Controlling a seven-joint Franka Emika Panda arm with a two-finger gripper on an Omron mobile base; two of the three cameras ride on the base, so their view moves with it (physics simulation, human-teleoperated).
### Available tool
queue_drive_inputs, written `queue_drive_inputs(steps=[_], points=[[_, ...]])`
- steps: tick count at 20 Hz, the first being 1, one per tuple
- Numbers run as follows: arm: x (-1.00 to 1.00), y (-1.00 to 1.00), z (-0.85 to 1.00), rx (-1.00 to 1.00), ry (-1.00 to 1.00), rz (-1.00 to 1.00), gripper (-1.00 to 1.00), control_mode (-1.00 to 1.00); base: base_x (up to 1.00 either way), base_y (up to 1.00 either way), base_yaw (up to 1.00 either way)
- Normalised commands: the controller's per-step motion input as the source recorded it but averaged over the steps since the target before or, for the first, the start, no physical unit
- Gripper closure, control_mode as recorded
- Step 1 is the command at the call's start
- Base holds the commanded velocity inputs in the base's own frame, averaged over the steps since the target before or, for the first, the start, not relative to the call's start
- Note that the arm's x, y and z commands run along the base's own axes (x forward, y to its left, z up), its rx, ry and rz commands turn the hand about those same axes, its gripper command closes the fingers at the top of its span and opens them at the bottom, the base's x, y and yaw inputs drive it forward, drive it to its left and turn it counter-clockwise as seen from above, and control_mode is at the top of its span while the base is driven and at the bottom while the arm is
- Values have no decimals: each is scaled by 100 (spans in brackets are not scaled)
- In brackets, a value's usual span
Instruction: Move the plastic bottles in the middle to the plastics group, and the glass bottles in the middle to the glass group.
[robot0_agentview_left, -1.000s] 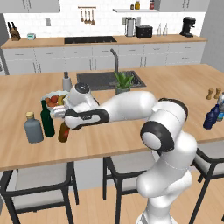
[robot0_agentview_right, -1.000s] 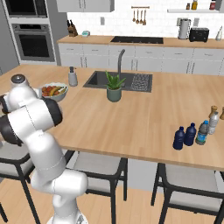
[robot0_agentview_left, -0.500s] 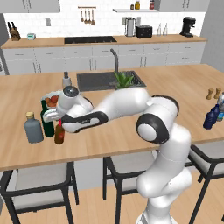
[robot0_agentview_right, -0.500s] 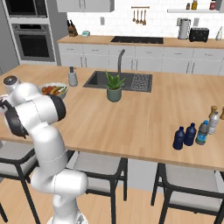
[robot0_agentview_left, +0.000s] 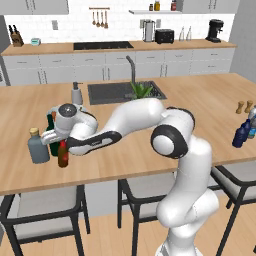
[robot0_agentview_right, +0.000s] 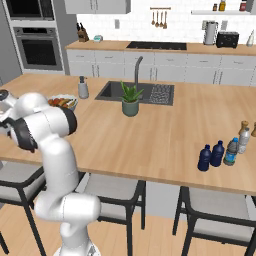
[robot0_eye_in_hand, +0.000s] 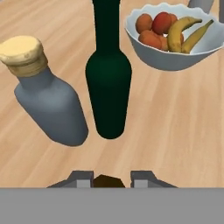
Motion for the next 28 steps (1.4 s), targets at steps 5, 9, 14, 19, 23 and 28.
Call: queue_drive_inputs(steps=[5, 9, 14, 19, 23, 28], points=[[0, 16, -23, -7, 0, 0, 100, -100, 0, 0, 0], [0, 4, -29, -6, 0, 0, 100, -100, 0, 0, 0], [0, 1, -28, -3, -2, 0, 100, -100, 0, 0, 0], [0, 0, -23, 0, -4, 0, 100, -100, 0, 0, 0], [-7, -2, -25, 0, 0, 0, 100, -100, 0, 0, 0], [-13, -10, -23, 0, -1, 0, -100, -100, 0, 0, 0]])
